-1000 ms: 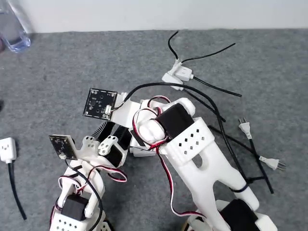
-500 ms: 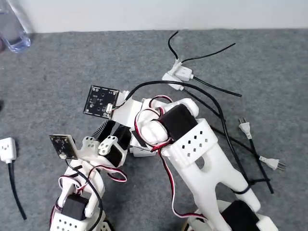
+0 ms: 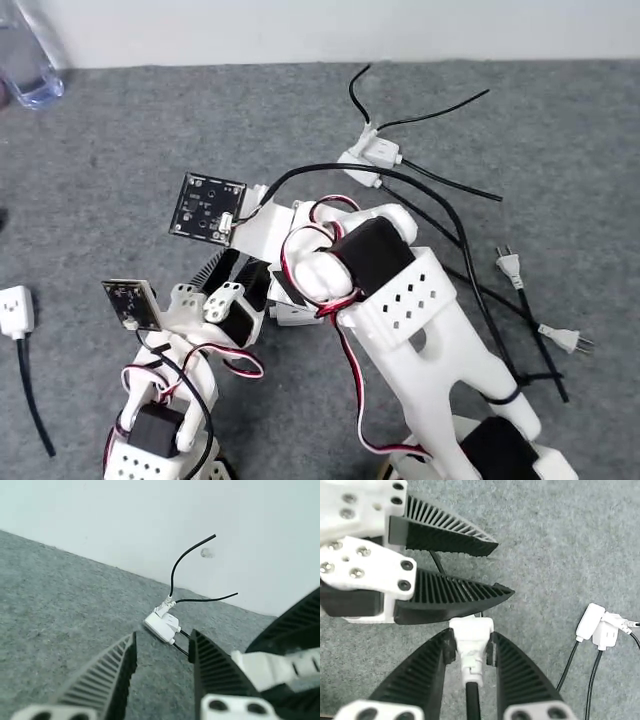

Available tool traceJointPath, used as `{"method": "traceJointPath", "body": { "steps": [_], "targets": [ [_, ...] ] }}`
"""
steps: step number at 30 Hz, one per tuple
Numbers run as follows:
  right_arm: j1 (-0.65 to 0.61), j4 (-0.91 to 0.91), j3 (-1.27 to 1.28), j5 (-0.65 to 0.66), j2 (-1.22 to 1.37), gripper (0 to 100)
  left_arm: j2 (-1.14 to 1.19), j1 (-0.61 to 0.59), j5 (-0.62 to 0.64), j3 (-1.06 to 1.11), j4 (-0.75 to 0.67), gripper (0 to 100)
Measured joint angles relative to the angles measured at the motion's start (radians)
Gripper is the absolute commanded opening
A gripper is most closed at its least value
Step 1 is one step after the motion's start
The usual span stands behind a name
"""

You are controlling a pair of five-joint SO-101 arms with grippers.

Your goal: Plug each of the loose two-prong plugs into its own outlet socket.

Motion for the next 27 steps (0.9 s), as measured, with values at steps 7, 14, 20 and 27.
{"method": "traceJointPath", "body": {
  "steps": [7, 14, 20, 27],
  "targets": [
    [0.000, 0.000, 0.000, 0.000, -0.002, 0.9, 0.000, 0.000, 0.000, 0.000, 0.005, 17],
    [0.000, 0.000, 0.000, 0.000, -0.002, 0.9, 0.000, 0.000, 0.000, 0.000, 0.005, 17],
    [0.000, 0.000, 0.000, 0.000, -0.002, 0.8, 0.000, -0.006, 0.000, 0.000, 0.005, 17],
    [0.071, -0.002, -0.025, 0.002, -0.005, 0.8, 0.014, -0.207, -0.006, 0.005, -0.112, 17]
  ]
}}
